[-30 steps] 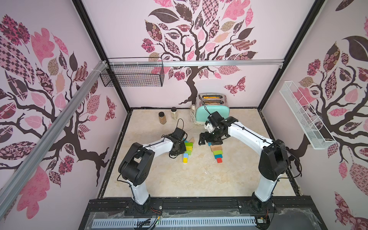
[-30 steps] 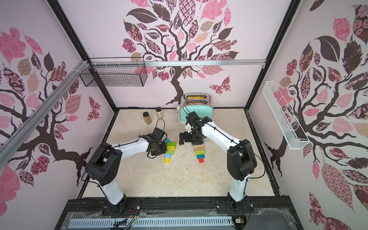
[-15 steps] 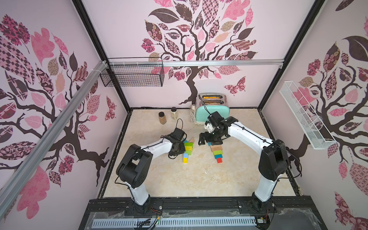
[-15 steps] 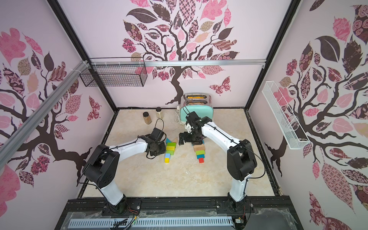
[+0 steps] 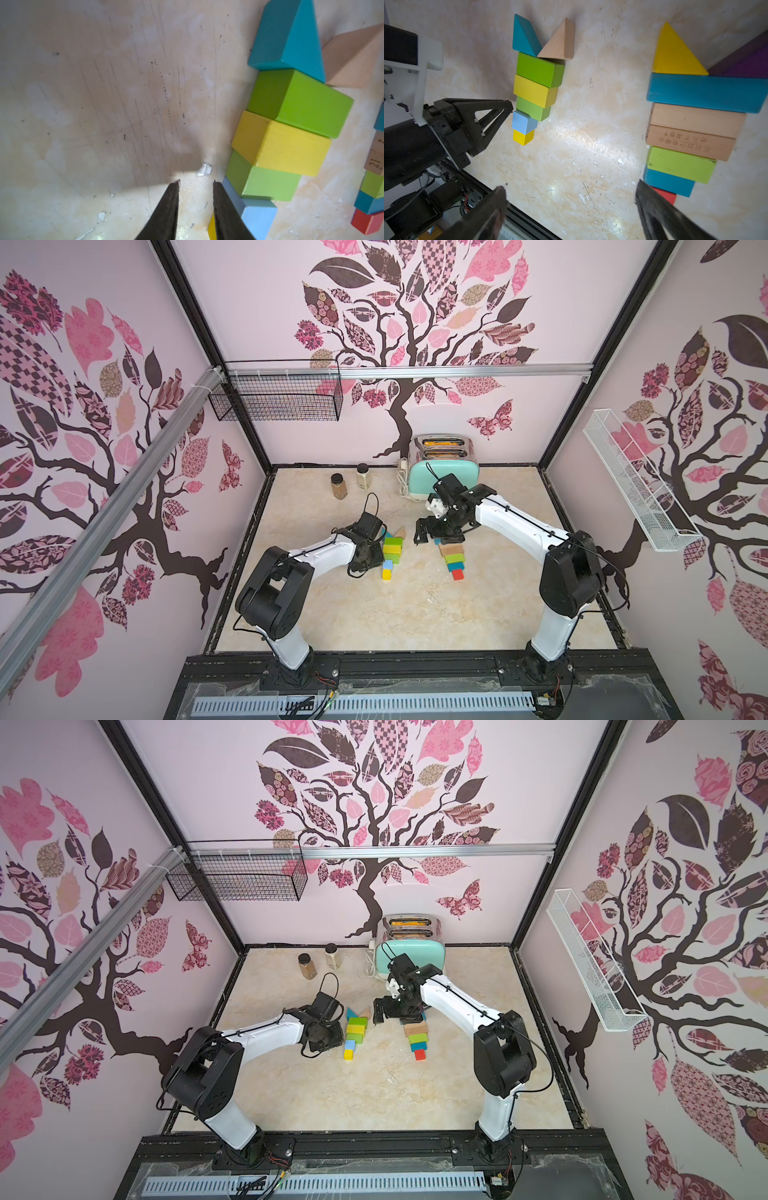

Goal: Assemble a carrot with building blocks
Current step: Adjust the building block at the center of the board.

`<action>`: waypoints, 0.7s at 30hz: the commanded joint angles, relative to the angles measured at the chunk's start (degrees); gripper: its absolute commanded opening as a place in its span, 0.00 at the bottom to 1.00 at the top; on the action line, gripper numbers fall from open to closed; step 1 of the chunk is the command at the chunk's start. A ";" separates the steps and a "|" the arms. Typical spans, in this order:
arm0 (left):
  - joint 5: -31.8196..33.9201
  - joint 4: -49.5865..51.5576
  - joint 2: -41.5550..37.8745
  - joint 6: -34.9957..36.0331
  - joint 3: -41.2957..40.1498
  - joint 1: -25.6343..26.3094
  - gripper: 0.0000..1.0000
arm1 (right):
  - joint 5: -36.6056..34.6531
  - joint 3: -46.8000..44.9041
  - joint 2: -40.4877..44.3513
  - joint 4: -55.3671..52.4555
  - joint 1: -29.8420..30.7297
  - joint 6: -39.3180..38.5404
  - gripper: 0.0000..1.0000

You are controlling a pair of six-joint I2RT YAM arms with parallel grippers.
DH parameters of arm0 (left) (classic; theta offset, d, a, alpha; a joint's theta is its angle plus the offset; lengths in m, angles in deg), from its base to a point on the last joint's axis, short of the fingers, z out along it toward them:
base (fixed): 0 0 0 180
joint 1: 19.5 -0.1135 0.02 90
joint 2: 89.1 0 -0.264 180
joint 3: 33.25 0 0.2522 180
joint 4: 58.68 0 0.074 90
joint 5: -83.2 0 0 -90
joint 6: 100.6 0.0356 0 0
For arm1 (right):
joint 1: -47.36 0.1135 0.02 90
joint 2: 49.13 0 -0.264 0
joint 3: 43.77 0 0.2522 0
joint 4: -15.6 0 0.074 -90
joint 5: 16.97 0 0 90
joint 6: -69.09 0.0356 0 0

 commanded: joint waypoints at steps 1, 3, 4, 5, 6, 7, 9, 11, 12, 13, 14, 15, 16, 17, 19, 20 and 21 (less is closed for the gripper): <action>-1.23 -1.50 1.43 -0.46 0.76 0.85 0.32 | 0.09 -0.22 0.96 0.56 0.31 0.22 0.99; -1.68 -1.65 1.66 -0.55 0.86 1.26 0.32 | 0.09 -0.22 0.89 0.58 0.32 0.24 0.99; -2.00 -1.73 1.75 -0.72 0.81 1.45 0.32 | 0.09 -0.16 0.88 0.51 0.31 0.23 0.99; -2.11 -1.62 1.80 -0.71 0.71 1.69 0.31 | 0.09 -0.10 0.87 0.51 0.32 0.21 0.99; -2.07 -1.58 1.80 -0.69 0.60 1.86 0.31 | 0.09 0.00 0.87 0.51 0.35 0.21 0.99; -2.07 -1.49 1.80 -0.71 0.53 1.92 0.31 | 0.09 -0.09 0.87 0.51 0.31 0.20 0.99; -1.84 -1.55 1.89 -0.60 0.46 1.93 0.31 | 0.09 -0.09 0.87 0.51 0.32 0.19 0.99; -1.39 -1.25 1.93 -0.47 0.67 1.93 0.32 | 0.17 -0.18 0.78 0.58 0.33 0.24 0.99; -1.34 -1.16 2.08 -0.39 0.93 1.98 0.32 | 0.17 -0.21 0.78 0.51 0.34 0.24 0.99; -1.02 -0.98 2.17 -0.32 1.20 1.93 0.32 | 0.17 -0.25 0.78 0.51 0.33 0.16 0.99; -0.79 -0.75 2.23 -0.21 1.41 1.97 0.32 | 0.13 -0.19 0.85 0.58 0.35 0.24 0.99; -0.57 -0.49 2.24 -0.12 1.72 1.93 0.32 | 0.09 -0.19 0.87 0.51 0.36 0.21 0.99; -0.34 -0.33 2.11 -0.12 1.86 1.93 0.32 | 0.04 -0.18 0.87 0.51 0.34 0.20 0.99; 0.07 -0.04 1.93 -0.28 1.92 1.93 0.32 | 0.09 -0.22 0.88 0.56 0.40 0.19 0.99; 1.22 0.79 1.26 -0.54 1.83 1.93 0.32 | 0.09 -0.22 0.96 0.55 0.39 0.12 0.99; 1.76 1.30 0.74 -0.60 1.70 1.98 0.32 | 0.09 -0.31 1.00 0.56 0.35 0.13 0.99; 1.93 1.65 0.22 -0.65 1.37 1.93 0.33 | 0.17 -0.31 1.04 0.52 0.39 0.14 0.99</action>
